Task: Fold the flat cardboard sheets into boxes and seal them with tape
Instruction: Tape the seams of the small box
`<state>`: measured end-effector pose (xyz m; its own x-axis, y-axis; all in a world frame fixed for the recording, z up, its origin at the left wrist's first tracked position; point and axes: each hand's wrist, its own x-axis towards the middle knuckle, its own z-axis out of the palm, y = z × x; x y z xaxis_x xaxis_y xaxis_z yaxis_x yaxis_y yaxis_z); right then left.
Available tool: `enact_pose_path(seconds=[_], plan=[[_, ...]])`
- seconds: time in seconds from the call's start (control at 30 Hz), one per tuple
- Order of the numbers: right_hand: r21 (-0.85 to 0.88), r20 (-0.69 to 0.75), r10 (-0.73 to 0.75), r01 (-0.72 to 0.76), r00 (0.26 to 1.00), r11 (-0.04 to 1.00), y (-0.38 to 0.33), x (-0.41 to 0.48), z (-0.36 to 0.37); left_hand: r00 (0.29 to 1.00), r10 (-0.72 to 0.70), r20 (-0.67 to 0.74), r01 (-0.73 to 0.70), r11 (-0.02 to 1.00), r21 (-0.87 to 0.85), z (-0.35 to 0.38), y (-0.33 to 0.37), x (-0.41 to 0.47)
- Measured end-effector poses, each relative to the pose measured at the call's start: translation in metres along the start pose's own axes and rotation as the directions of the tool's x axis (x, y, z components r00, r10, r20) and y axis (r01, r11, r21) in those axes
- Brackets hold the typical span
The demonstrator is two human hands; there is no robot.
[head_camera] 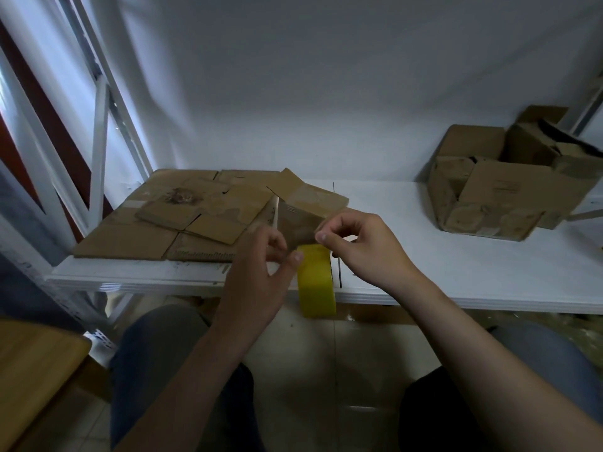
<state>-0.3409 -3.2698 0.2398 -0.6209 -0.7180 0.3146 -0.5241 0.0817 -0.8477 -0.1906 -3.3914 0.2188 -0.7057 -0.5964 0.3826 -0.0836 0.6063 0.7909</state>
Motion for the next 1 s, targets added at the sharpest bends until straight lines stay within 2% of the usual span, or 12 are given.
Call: enact_pose_path(seconds=[0.07,0.13,0.3,0.53,0.73,0.83,0.93,1.0], plan=[[-0.022,0.003,-0.016,0.016,1.0,1.0,-0.002,-0.001,-0.001,0.992,0.113,-0.06,-0.11,0.992,0.054,-0.001,0.001,0.005],[-0.044,0.006,-0.032,0.032,0.999,0.999,-0.003,-0.001,-0.001,0.989,0.139,-0.056,-0.134,0.987,0.091,0.0,0.002,0.012],[-0.011,0.012,-0.054,0.054,0.998,0.998,-0.004,-0.002,0.0,0.995,0.101,0.005,-0.1,0.985,0.142,-0.002,0.0,0.022],[0.021,0.004,-0.086,0.086,0.996,0.996,-0.004,0.0,0.0,0.994,0.066,0.083,-0.07,0.997,0.044,-0.003,0.0,0.026],[0.016,-0.031,-0.114,0.114,0.993,0.993,-0.002,-0.001,-0.004,0.996,0.073,0.048,-0.072,0.997,-0.022,0.0,0.003,0.027],[-0.079,-0.114,-0.107,0.098,0.988,0.992,0.0,-0.002,-0.004,0.991,0.134,0.021,-0.133,0.991,-0.021,0.004,0.006,0.025],[-0.335,-0.199,-0.12,0.047,0.973,0.941,0.0,-0.005,0.0,0.985,0.174,-0.004,-0.174,0.985,0.003,0.009,0.008,0.026],[-0.345,-0.251,-0.12,0.027,0.961,0.938,-0.001,-0.009,0.001,0.988,0.153,-0.002,-0.153,0.988,-0.001,0.011,0.008,0.028]])
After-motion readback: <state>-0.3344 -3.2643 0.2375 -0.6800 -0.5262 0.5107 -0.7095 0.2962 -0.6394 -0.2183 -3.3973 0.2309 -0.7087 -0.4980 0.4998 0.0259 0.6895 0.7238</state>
